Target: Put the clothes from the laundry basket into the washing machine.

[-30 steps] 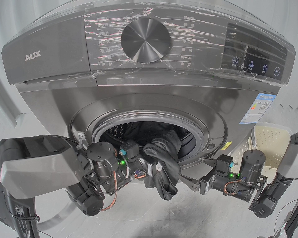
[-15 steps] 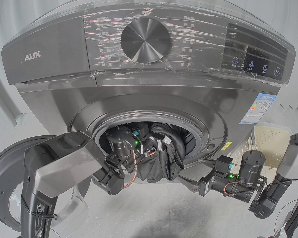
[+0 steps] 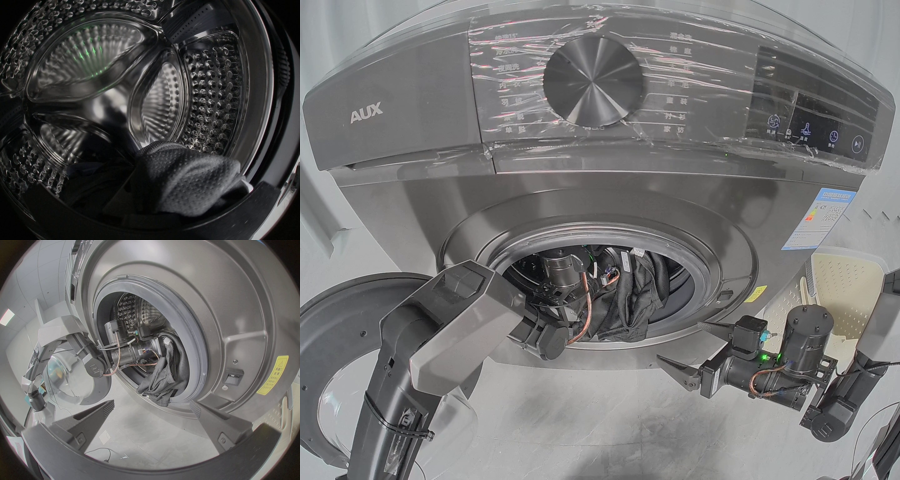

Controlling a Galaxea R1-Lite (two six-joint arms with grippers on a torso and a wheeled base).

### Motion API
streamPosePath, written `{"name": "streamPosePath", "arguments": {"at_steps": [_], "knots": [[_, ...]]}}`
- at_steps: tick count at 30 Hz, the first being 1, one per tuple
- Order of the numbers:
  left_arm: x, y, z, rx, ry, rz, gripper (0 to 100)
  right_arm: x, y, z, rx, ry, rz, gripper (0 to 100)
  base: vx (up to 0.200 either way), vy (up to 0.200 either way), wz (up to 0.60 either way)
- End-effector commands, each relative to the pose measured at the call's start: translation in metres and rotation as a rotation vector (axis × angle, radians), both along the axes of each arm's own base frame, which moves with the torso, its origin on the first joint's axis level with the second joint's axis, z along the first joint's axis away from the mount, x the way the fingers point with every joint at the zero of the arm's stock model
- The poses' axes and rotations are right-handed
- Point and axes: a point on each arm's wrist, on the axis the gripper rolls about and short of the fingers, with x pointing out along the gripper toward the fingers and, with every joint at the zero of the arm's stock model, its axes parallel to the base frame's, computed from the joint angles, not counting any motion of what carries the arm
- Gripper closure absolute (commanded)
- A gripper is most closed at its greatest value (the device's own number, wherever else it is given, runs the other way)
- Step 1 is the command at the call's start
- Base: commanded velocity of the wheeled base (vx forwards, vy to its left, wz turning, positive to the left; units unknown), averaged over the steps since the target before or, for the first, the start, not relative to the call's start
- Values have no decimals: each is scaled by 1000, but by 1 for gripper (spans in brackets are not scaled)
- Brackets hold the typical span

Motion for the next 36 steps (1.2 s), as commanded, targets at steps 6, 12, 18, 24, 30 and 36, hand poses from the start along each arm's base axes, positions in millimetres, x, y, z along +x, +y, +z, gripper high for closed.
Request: {"name": "streamPosePath", "arguments": {"at_steps": [6, 12, 18, 24, 30, 36], "knots": [[11, -4, -9, 4, 14, 9, 100, -2, -1, -1, -3, 9, 1, 0, 0, 0, 0], [16, -7, -7, -8, 13, 16, 100, -3, 1, -1, -3, 9, 10, 0, 0, 0, 0], [18, -8, -6, -19, 11, 30, 100, -3, 1, -1, -2, 8, 12, 0, 0, 0, 0], [17, -7, -7, -20, 15, 30, 0, -3, 1, -2, -4, 10, 13, 0, 0, 0, 0], [10, -4, -15, -3, 71, 30, 0, -3, 1, -2, -4, 10, 12, 0, 0, 0, 0], [-9, 8, -16, 51, 149, 15, 0, -3, 1, -2, -4, 10, 12, 0, 0, 0, 0]]}}
